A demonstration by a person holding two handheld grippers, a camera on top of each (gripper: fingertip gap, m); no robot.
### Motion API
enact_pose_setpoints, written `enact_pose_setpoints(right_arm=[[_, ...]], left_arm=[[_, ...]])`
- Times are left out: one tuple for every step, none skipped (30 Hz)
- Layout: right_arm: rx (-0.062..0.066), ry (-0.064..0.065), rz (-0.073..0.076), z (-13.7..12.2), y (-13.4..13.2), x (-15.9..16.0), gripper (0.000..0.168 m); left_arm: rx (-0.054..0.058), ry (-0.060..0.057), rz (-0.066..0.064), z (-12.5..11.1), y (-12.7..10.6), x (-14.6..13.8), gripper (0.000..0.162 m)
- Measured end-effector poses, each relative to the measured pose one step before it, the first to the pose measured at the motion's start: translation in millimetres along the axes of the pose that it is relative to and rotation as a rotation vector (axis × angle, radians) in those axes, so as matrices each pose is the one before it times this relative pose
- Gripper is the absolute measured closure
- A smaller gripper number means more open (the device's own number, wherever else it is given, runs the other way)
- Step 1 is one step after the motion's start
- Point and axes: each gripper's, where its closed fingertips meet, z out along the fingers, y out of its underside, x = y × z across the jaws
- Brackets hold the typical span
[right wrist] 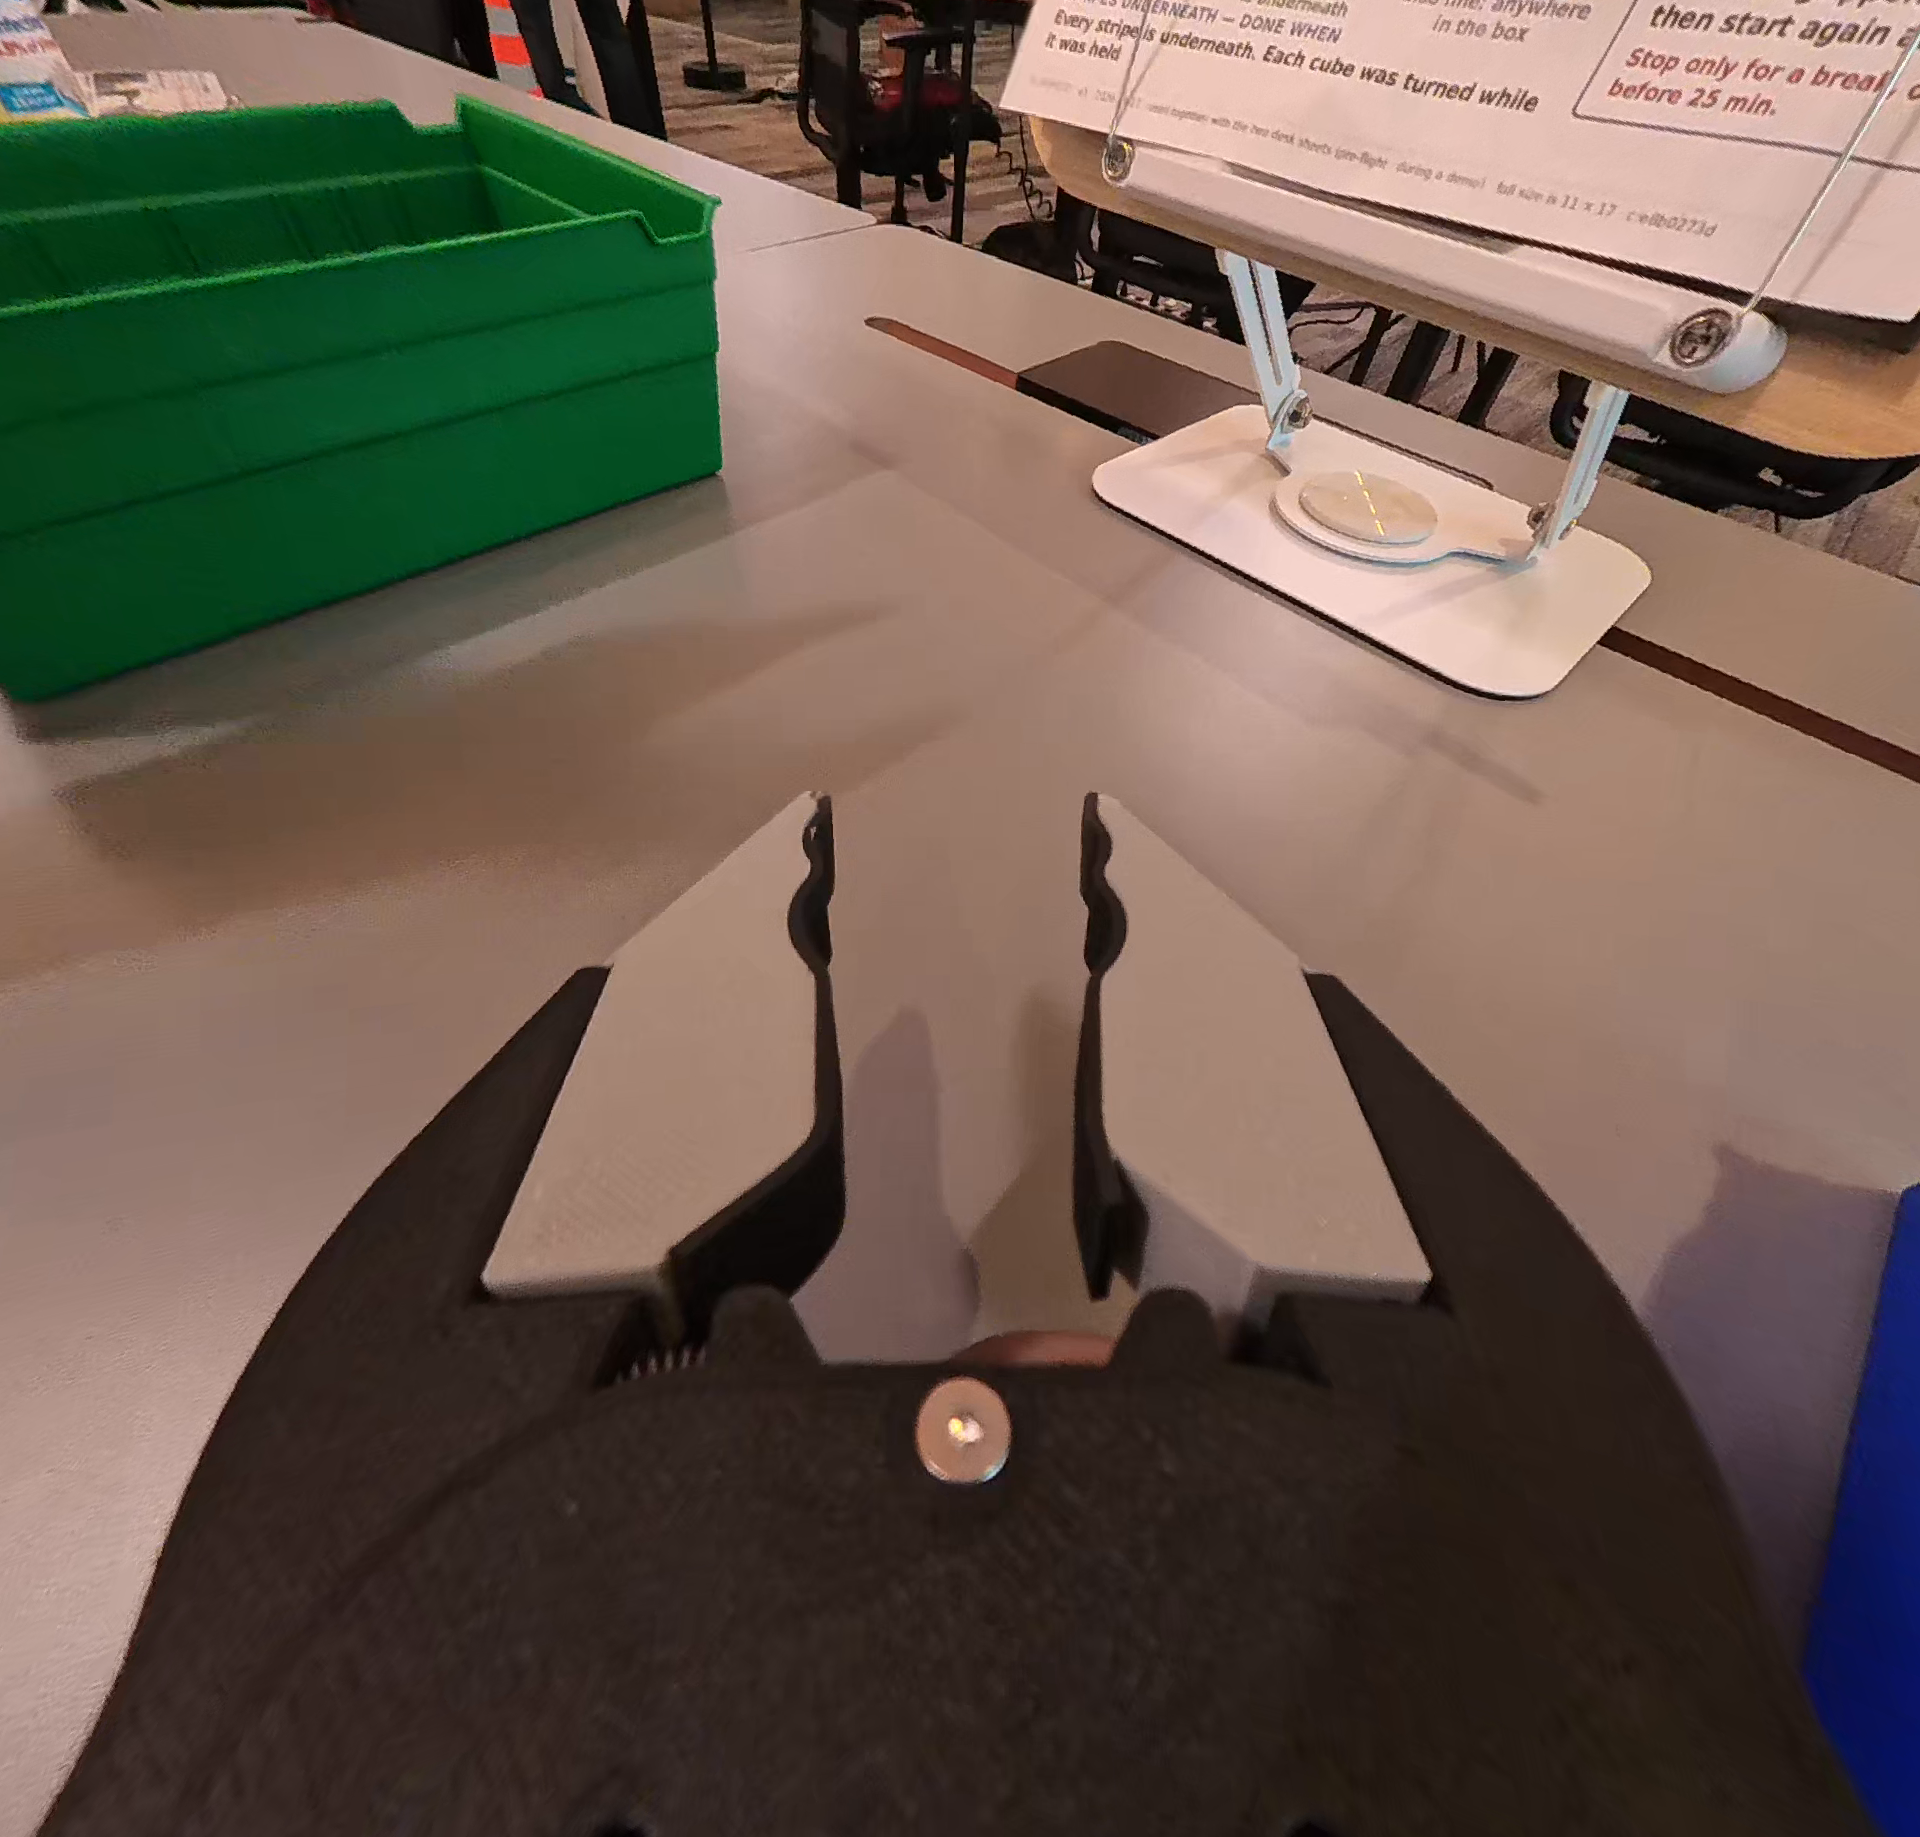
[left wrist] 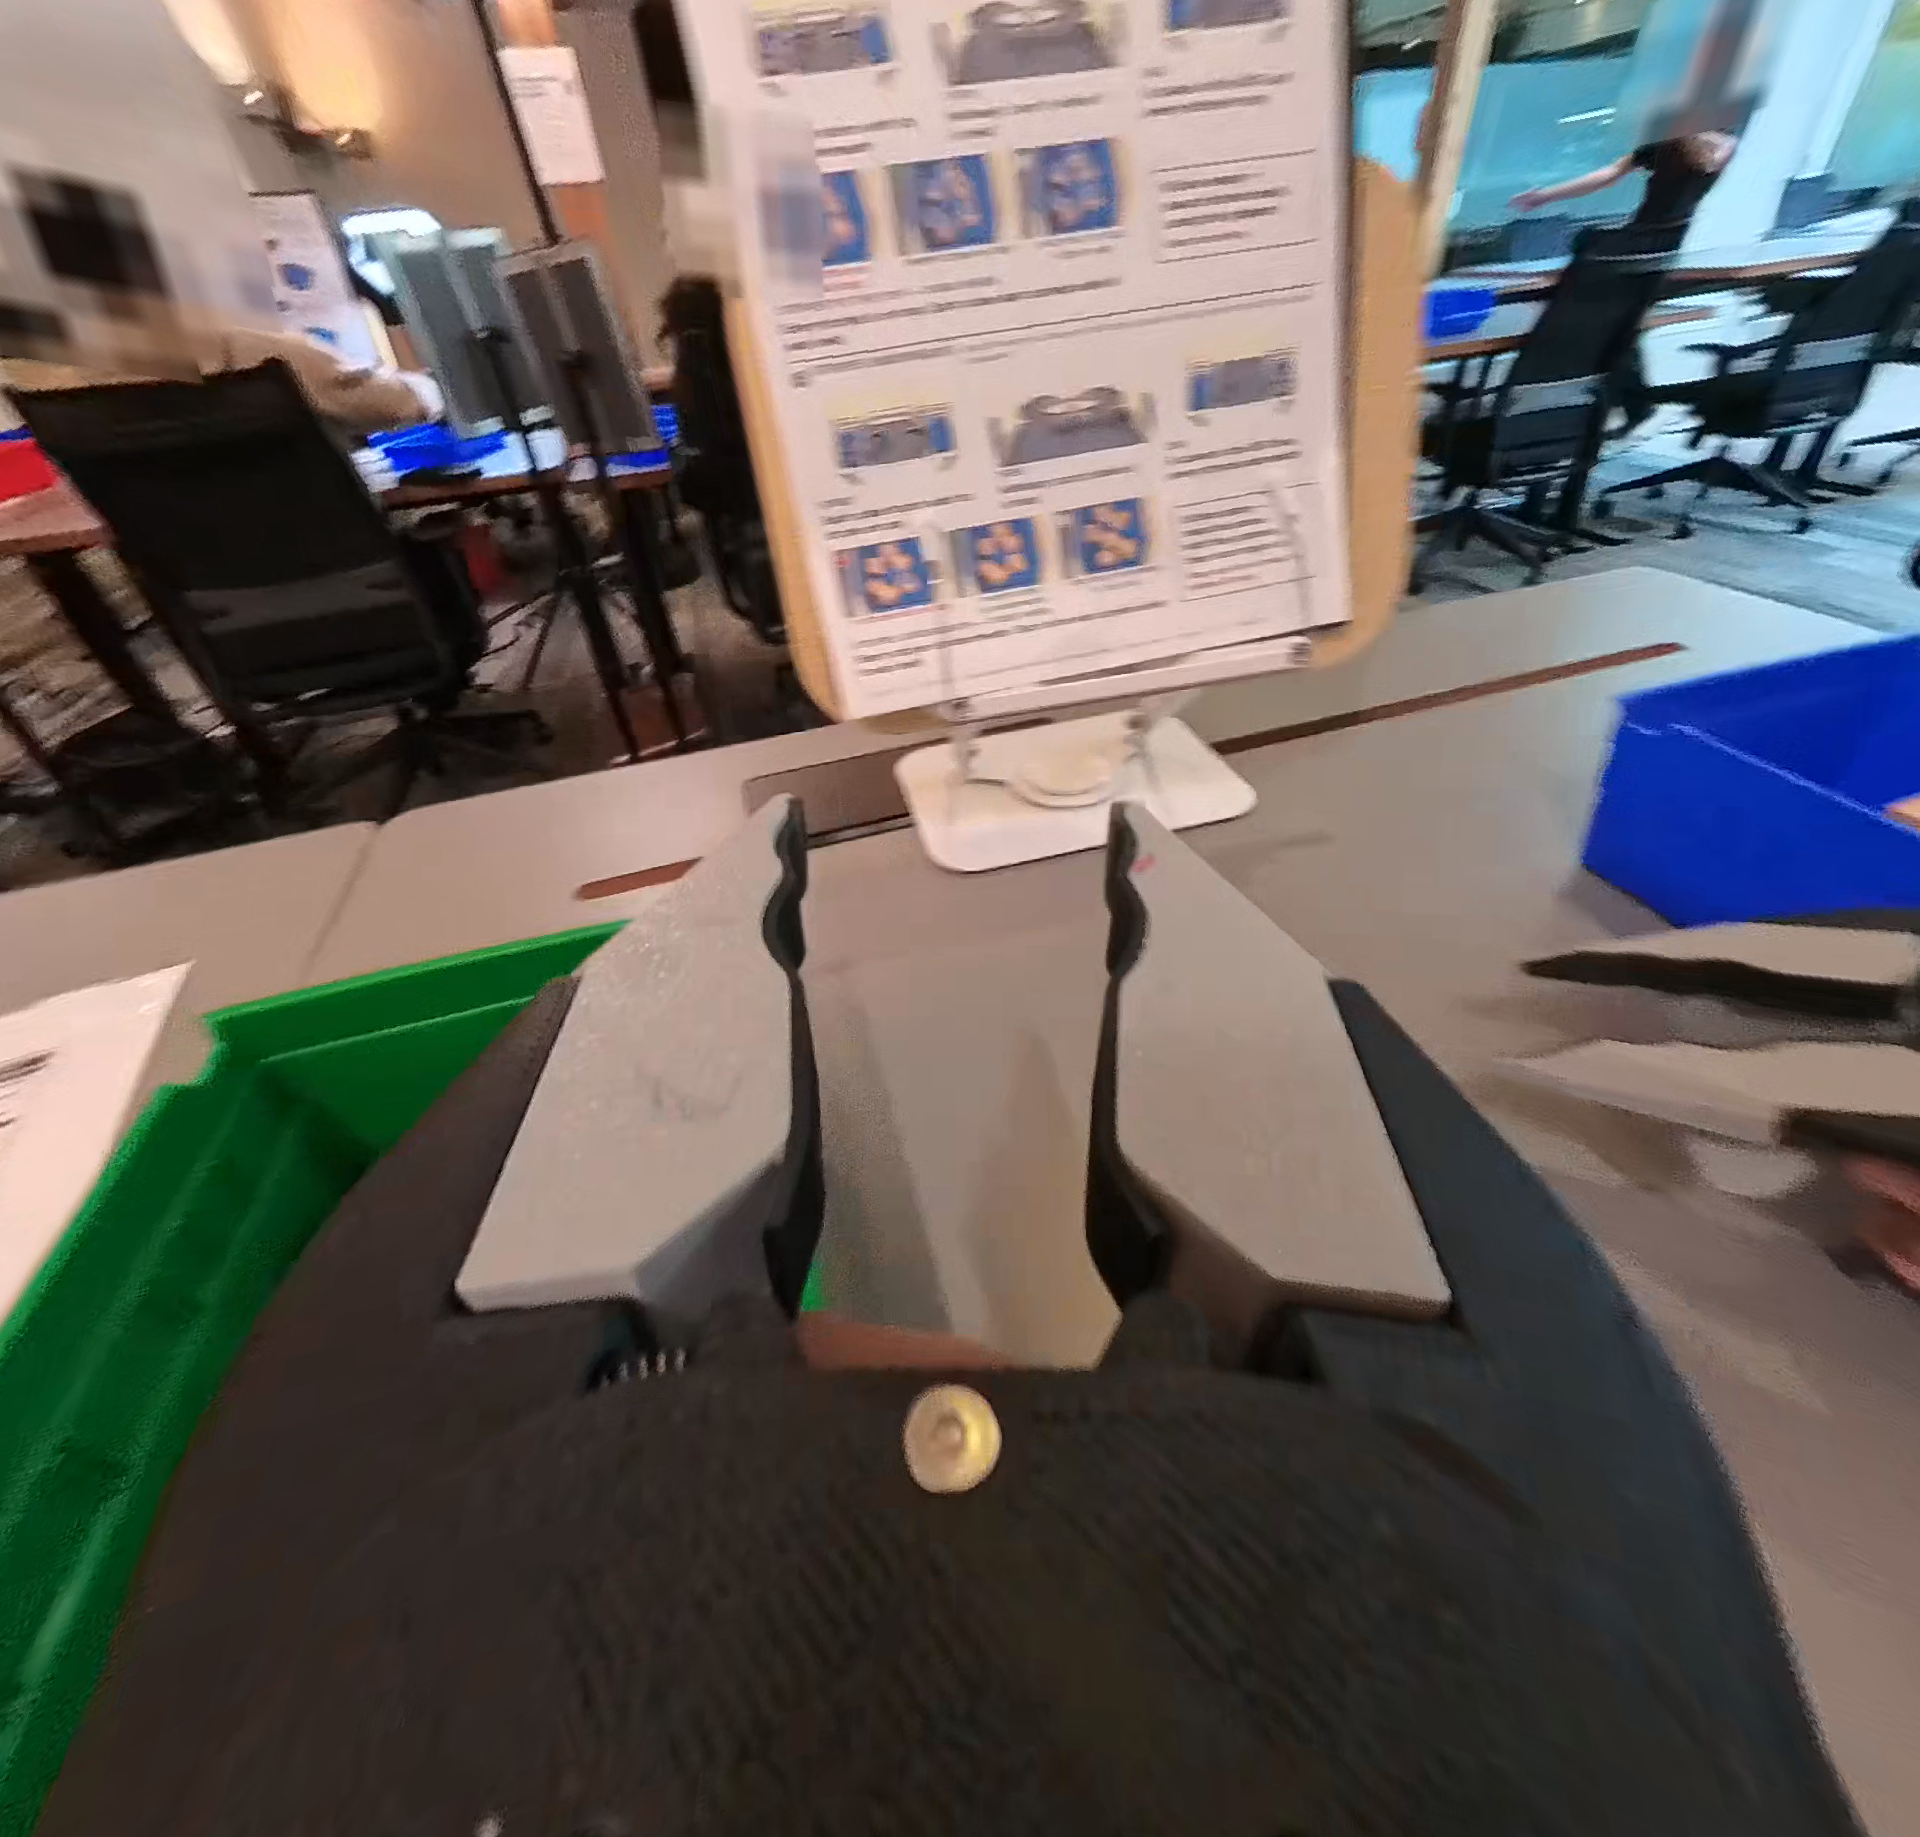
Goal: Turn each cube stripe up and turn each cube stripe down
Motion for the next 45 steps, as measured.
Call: enact_pose_setpoints(right_arm=[[0.0026, 0.0010, -0.0048, -0.39, -0.67, -0.62, 0.124], [0.0013, 0.0034, -0.0066, -0.35, -0.54, -0.20, 0.124], [0.0010, 0.0051, -0.0073, -0.33, -0.21, 0.17, 0.124], [-0.0006, 0.0039, -0.0063, -0.09, 0.22, 0.04, 0.124], [-0.0024, 0.0016, -0.0036, -0.05, 0.56, -0.09, 0.124], [-0.0005, -0.0003, -0.0019, 0.18, 0.29, -0.20, 0.124], [-0.0003, -0.0017, -0.0013, 0.42, 0.41, -0.37, 0.124], [-0.0039, -0.0008, -0.0003, 0.59, 0.91, -0.02, 0.124], [-0.0049, 0.0017, 0.0000, 0.49, 1.06, 0.40, 0.124], [-0.0025, 0.0024, -0.0007, 0.16, 0.77, 0.43, 0.125], [-0.0006, 0.0014, -0.0012, 0.02, 0.27, 0.26, 0.125], [0.0003, 0.0014, -0.0002, -0.02, 0.09, 0.38, 0.125], [0.0001, -0.0005, 0.0014, 0.06, 0.01, 0.18, 0.125], [0.0001, -0.0025, 0.0022, 0.19, -0.05, -0.20, 0.125], [-0.0005, -0.0031, 0.0016, 0.30, 0.09, -0.28, 0.125], [-0.0018, -0.0023, 0.0001, 0.24, 0.23, -0.38, 0.125], [-0.0017, -0.0010, -0.0020, 0.24, 0.31, -0.20, 0.125], [-0.0015, 0.0000, -0.0035, 0.13, 0.08, -0.28, 0.125], [0.0004, 0.0006, -0.0042, -0.18, -0.26, -0.23, 0.125], [0.0018, 0.0005, -0.0040, -0.29, -0.51, -0.34, 0.125], [0.0011, 0.0000, -0.0038, -0.37, -0.51, -0.40, 0.125], [0.0007, 0.0003, -0.0040, -0.25, -0.29, -0.32, 0.125], [0.0001, 0.0006, -0.0040, -0.08, -0.16, -0.20, 0.125], [-0.0018, -0.0007, -0.0036, 0.06, 0.22, -0.43, 0.125], [-0.0027, -0.0016, -0.0027, 0.40, 0.44, -0.47, 0.125], [-0.0028, -0.0028, -0.0017, 0.44, 0.43, -0.79, 0.125], [-0.0028, -0.0041, -0.0011, 0.48, 0.42, -0.87, 0.125], [-0.0026, -0.0047, -0.0011, 0.45, 0.39, -1.10, 0.125], [-0.0031, -0.0047, -0.0011, 0.50, 0.56, -0.97, 0.125], [-0.0021, -0.0046, -0.0006, 0.42, 0.25, -1.01, 0.125], [-0.0004, -0.0060, -0.0001, 0.29, 0.11, -1.16, 0.125], [-0.0003, -0.0088, 0.0015, 0.30, 0.00, -1.50, 0.125], [0.0010, -0.0148, 0.0050, 0.29, -0.09, -2.19, 0.125], [0.0023, -0.0184, 0.0102, 0.12, -0.36, -2.47, 0.125], [0.0049, -0.0229, 0.0146, 0.04, -0.70, -2.84, 0.125], [0.0100, -0.0327, 0.0183, -0.23, -1.33, -3.76, 0.124], [0.0111, -0.0351, 0.0246, -0.43, -1.35, -3.65, 0.124], [0.0086, -0.0339, 0.0287, -0.64, -1.11, -3.02, 0.123], [0.0102, -0.0379, 0.0295, -0.96, -1.60, -3.35, 0.122], [0.0104, -0.0371, 0.0309, -1.22, -1.86, -2.96, 0.121], [0.0052, -0.0349, 0.0323, -0.92, -1.14, -2.60, 0.120], [0.0015, -0.0354, 0.0298, -0.96, -0.95, -2.74, 0.120], [0.0061, -0.0282, 0.0252, -1.08, -1.53, -1.79, 0.119], [0.0110, -0.0159, 0.0201, -1.21, -1.86, -0.19, 0.119], [0.0047, -0.0116, 0.0175, -0.85, -0.91, 0.41, 0.118]], left_arm=[[-0.0199, -0.0329, -0.0090, 3.54, 1.65, -18.53, 0.106], [-0.0340, -0.0316, -0.0133, 6.12, 6.39, -19.03, 0.106], [-0.0501, -0.0306, -0.0155, 8.55, 11.19, -19.10, 0.105], [-0.0606, -0.0337, -0.0173, 10.82, 14.91, -19.42, 0.104], [-0.0645, -0.0364, -0.0184, 12.70, 16.85, -18.70, 0.104], [-0.0698, -0.0353, -0.0187, 14.30, 18.51, -16.73, 0.104], [-0.0784, -0.0231, -0.0175, 14.61, 19.67, -12.67, 0.104], [-0.0775, -0.0153, -0.0110, 14.15, 18.45, -9.67, 0.104], [-0.0604, -0.0225, -0.0061, 12.50, 14.79, -9.17, 0.104], [-0.0409, -0.0248, -0.0021, 10.62, 10.91, -8.28, 0.104], [-0.0344, -0.0188, -0.0009, 9.01, 9.28, -6.29, 0.105], [-0.0366, -0.0067, -0.0022, 8.17, 8.94, -3.45, 0.105], [-0.0407, 0.0055, -0.0005, 7.50, 9.20, -0.87, 0.106], [-0.0457, 0.0140, 0.0029, 7.22, 9.81, 1.01, 0.108], [-0.0438, 0.0200, 0.0067, 6.83, 9.68, 2.31, 0.111], [-0.0004, 0.0293, -0.0055, 3.95, 2.51, 3.03, 0.112], [0.0140, 0.0168, -0.0180, 1.41, -0.89, 0.19, 0.113], [0.0035, 0.0124, -0.0161, 0.61, -0.45, -0.37, 0.114], [-0.0026, 0.0065, -0.0008, 0.08, -0.15, -0.58, 0.114], [-0.0013, -0.0064, 0.0127, -0.60, -0.05, -2.02, 0.114], [0.0053, -0.0174, 0.0191, -1.40, -0.53, -3.17, 0.115], [0.0143, -0.0187, 0.0217, -2.34, -1.68, -3.25, 0.115], [0.0245, -0.0126, 0.0164, -3.95, -3.54, -2.39, 0.115], [0.0352, -0.0039, 0.0097, -5.98, -5.88, -1.00, 0.115], [0.0458, 0.0005, 0.0069, -8.17, -8.61, -0.03, 0.115], [0.0496, -0.0002, 0.0075, -10.07, -10.48, 0.68, 0.115], [0.0543, 0.0062, 0.0093, -11.78, -12.54, 2.65, 0.115], [0.0643, 0.0182, 0.0097, -13.25, -15.32, 5.97, 0.115], [0.0695, 0.0233, 0.0083, -14.47, -17.20, 8.53, 0.115], [0.0668, 0.0339, 0.0103, -14.64, -17.75, 12.32, 0.116], [0.0627, 0.0527, 0.0129, -14.19, -17.37, 17.49, 0.116], [0.0637, 0.0711, 0.0152, -13.15, -16.72, 23.01, 0.116], [0.0630, 0.0895, 0.0204, -11.20, -15.16, 27.99, 0.116], [0.0546, 0.0961, 0.0204, -8.06, -12.18, 30.65, 0.115], [0.0427, 0.0847, 0.0157, -3.91, -8.50, 29.63, 0.116], [0.0294, 0.0665, 0.0167, 0.24, -4.54, 26.69, 0.116], [0.0161, 0.0552, 0.0257, 3.63, -0.60, 24.11, 0.116], [0.0130, 0.0499, 0.0361, 5.87, 1.57, 22.11, 0.116], [0.0109, 0.0423, 0.0435, 7.67, 2.92, 19.60, 0.116], [-0.0003, 0.0306, 0.0474, 9.03, 5.18, 15.96, 0.116], [-0.0029, 0.0295, 0.0554, 9.45, 6.30, 13.87, 0.116], [0.0032, 0.0191, 0.0545, 9.21, 5.82, 10.61, 0.116], [0.0048, 0.0003, 0.0378, 8.67, 5.81, 5.56, 0.116], [0.0146, 0.0091, 0.0174, 7.27, 4.51, 5.09, 0.116], [0.0353, 0.0262, -0.0012, 5.30, 2.03, 6.25, 0.116]])
